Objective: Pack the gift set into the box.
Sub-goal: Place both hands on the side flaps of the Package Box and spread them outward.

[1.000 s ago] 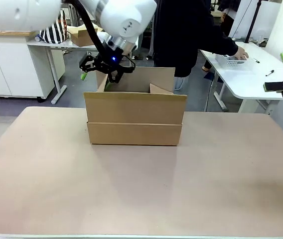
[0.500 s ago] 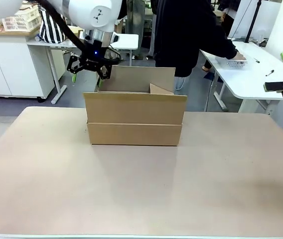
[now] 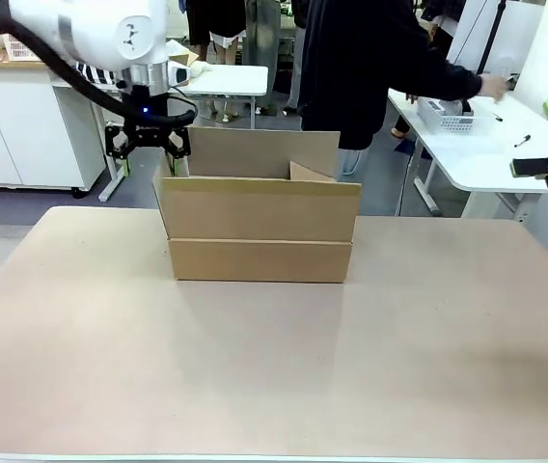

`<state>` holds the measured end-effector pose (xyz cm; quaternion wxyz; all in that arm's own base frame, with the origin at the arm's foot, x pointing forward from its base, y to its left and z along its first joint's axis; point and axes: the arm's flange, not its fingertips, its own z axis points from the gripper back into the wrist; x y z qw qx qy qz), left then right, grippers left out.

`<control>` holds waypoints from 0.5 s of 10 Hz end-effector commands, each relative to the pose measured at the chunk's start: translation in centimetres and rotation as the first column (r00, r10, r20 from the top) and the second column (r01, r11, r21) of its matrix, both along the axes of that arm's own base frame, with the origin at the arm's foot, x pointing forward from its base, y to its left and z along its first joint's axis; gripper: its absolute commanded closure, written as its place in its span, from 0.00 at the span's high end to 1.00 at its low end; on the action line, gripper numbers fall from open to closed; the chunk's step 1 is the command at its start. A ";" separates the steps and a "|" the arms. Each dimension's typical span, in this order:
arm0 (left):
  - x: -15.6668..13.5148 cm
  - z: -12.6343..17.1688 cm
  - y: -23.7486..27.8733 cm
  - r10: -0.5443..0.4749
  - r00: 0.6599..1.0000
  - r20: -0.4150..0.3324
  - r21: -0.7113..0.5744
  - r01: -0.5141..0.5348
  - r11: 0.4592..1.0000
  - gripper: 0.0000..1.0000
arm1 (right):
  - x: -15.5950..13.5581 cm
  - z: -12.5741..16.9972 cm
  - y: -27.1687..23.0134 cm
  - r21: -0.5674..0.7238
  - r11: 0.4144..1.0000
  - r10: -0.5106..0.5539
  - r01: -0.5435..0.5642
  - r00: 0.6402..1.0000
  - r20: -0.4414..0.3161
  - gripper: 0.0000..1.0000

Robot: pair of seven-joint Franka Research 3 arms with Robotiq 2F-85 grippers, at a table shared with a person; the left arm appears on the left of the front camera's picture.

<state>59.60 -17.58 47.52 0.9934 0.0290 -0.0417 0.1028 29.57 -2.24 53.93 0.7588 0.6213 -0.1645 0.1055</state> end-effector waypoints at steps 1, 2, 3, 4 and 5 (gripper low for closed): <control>-1.6 -1.0 2.6 -0.090 0.996 0.018 -0.124 0.091 0.988 1.00 | 0.4 0.2 0.2 0.021 1.000 0.001 -0.002 1.000 0.029 1.00; -1.7 -1.6 3.9 -0.126 0.992 0.031 -0.190 0.129 0.973 1.00 | 0.4 0.2 0.2 0.021 1.000 0.001 -0.002 1.000 0.029 1.00; -1.7 -2.3 5.1 -0.150 0.988 0.047 -0.252 0.157 0.955 1.00 | 0.4 0.2 0.2 0.021 1.000 0.001 -0.002 1.000 0.029 1.00; -1.6 -3.0 6.1 -0.173 0.983 0.057 -0.305 0.182 0.935 1.00 | 0.4 0.2 0.2 0.021 1.000 0.001 -0.002 1.000 0.029 1.00; -1.5 -3.6 6.8 -0.175 0.983 0.053 -0.332 0.183 0.925 1.00 | 0.4 0.2 0.2 0.021 1.000 0.001 -0.002 1.000 0.029 1.00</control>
